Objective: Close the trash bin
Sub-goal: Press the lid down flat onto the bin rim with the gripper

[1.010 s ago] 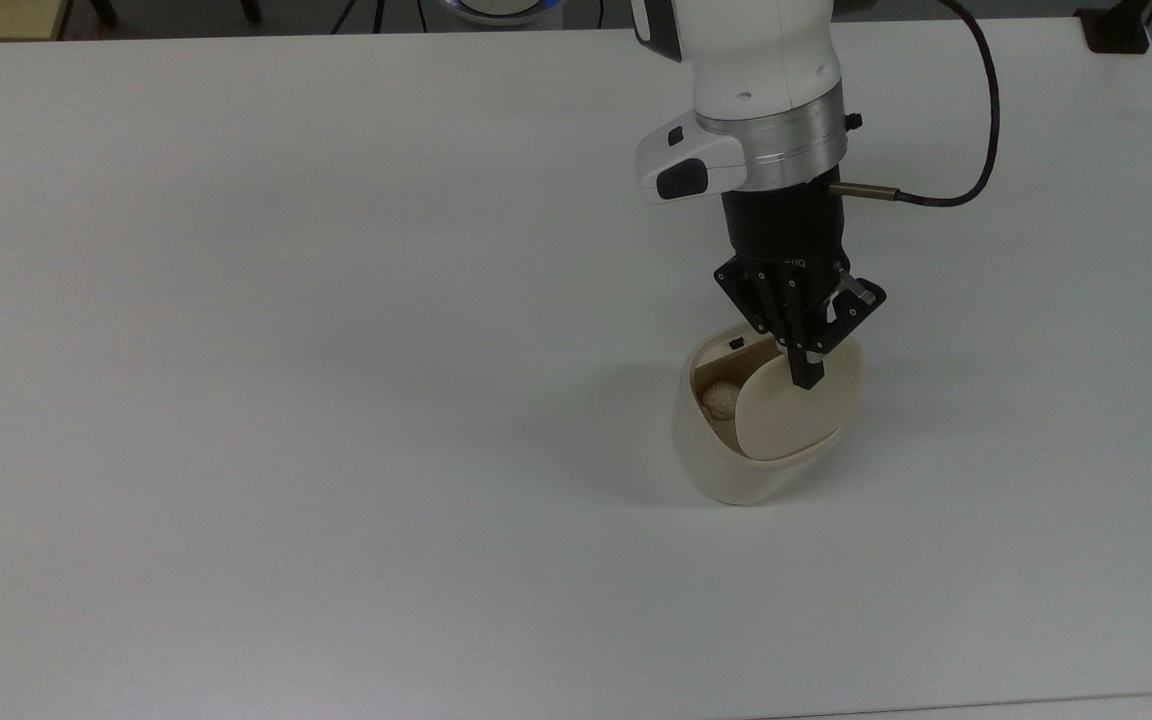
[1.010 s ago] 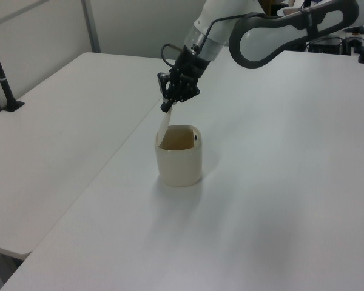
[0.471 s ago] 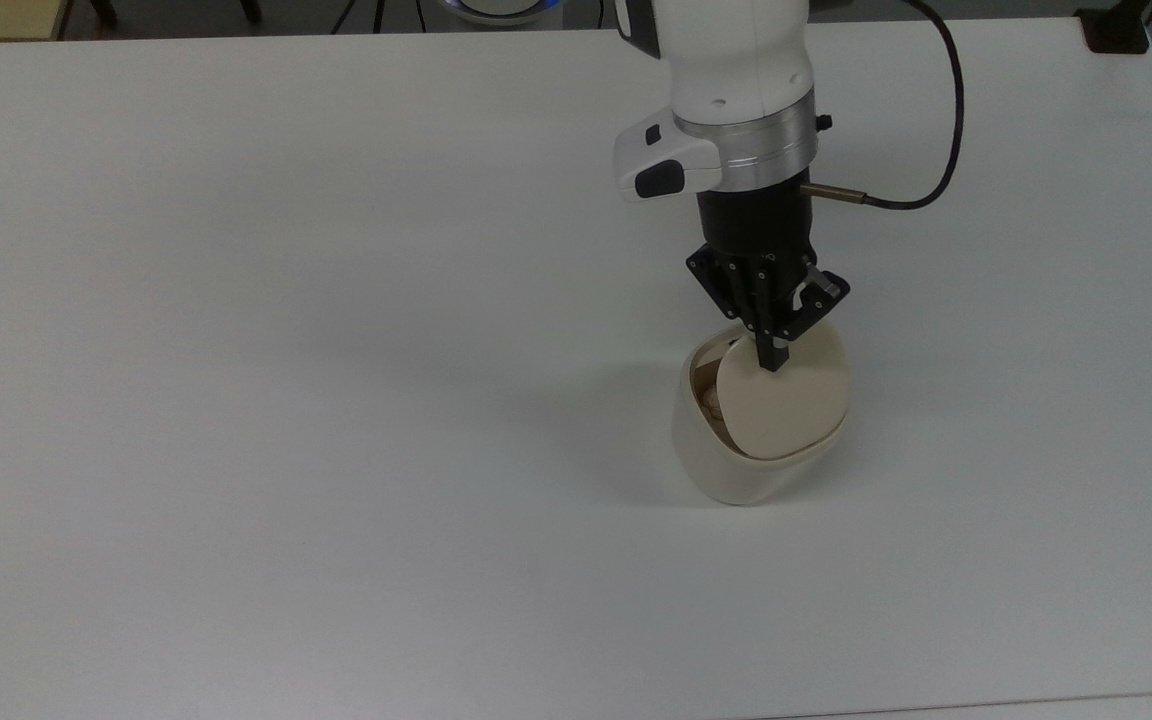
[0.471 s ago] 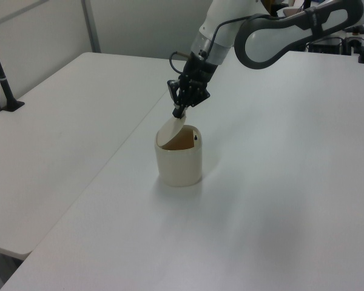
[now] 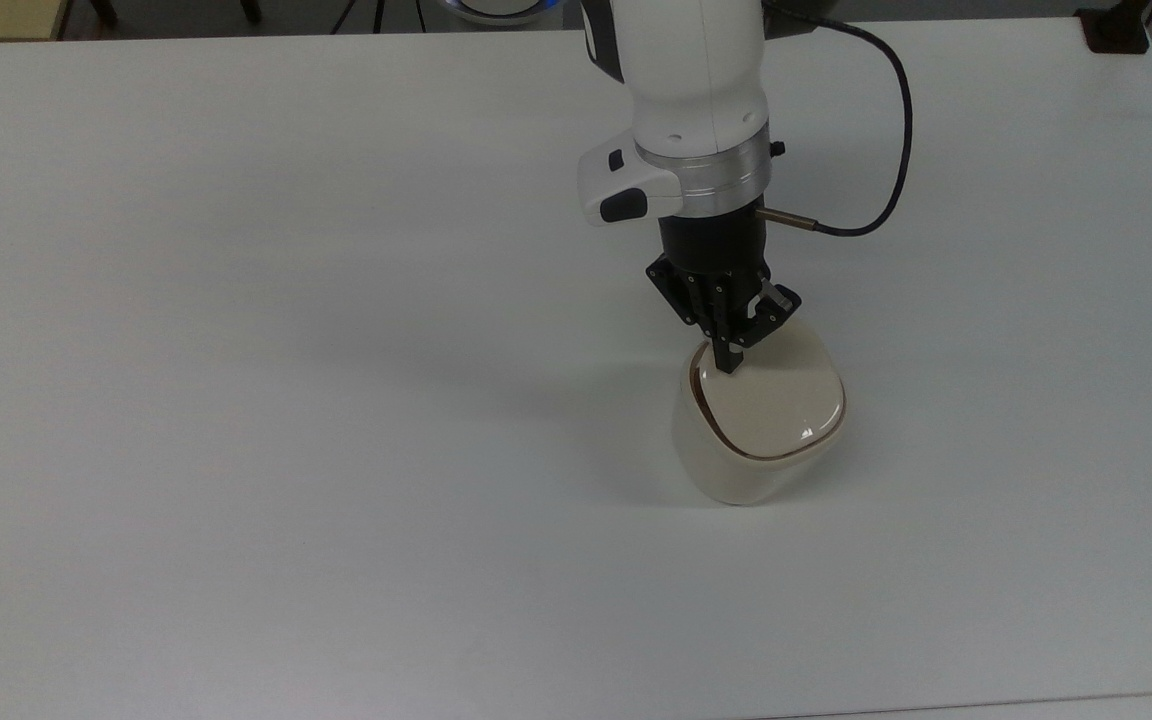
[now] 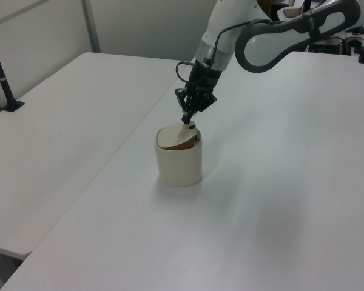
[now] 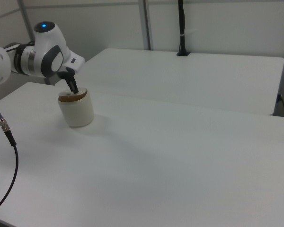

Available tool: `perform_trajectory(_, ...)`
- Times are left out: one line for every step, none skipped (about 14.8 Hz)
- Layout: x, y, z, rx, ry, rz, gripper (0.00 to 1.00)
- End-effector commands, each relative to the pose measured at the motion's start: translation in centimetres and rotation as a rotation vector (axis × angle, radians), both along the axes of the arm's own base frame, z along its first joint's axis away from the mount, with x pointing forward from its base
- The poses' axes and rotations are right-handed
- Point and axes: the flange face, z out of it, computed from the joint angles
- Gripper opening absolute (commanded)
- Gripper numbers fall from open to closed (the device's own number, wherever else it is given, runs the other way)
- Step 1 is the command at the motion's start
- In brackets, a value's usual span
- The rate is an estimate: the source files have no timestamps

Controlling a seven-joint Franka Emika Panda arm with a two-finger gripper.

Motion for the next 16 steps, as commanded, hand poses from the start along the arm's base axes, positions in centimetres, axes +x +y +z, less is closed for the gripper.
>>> perform_trajectory(-2.2, 1.5, -0.8, -0.013, 0.037, 0.065, 0.0)
perform_trajectory(-2.3, 1.8, -0.9, -0.015, 0.04, 0.071, 0.0)
perform_trajectory(-2.4, 2.0, -1.2, -0.023, 0.042, 0.079, 0.0)
perform_trajectory(-2.5, 2.1, -1.7, -0.028, 0.048, 0.082, 0.0)
perform_trajectory(-2.5, 2.1, -1.9, -0.03, 0.051, 0.082, 0.0)
perform_trajectory(-2.4, 2.0, -2.1, -0.031, 0.053, 0.082, 0.0)
perform_trajectory(-2.2, 1.6, -2.3, -0.032, 0.056, 0.078, 0.0)
perform_trajectory(-2.1, 1.4, -2.5, -0.035, 0.056, 0.081, 0.0)
perform_trajectory(-2.1, 1.4, -2.8, -0.039, 0.059, 0.085, 0.0)
perform_trajectory(-2.0, 1.6, -3.5, -0.043, 0.068, 0.088, 0.0)
perform_trajectory(-2.0, 1.6, -3.5, -0.046, 0.066, 0.09, 0.0)
perform_trajectory(-2.0, 1.7, -3.5, -0.048, 0.066, 0.092, 0.0)
perform_trajectory(-2.0, 1.7, -3.5, -0.052, 0.065, 0.094, 0.0)
perform_trajectory(-2.0, 1.8, -3.6, -0.055, 0.065, 0.096, 0.0)
perform_trajectory(-2.1, 1.8, -3.7, -0.055, 0.067, 0.097, 0.0)
perform_trajectory(-2.0, 1.3, -3.4, -0.055, 0.064, 0.092, 0.0)
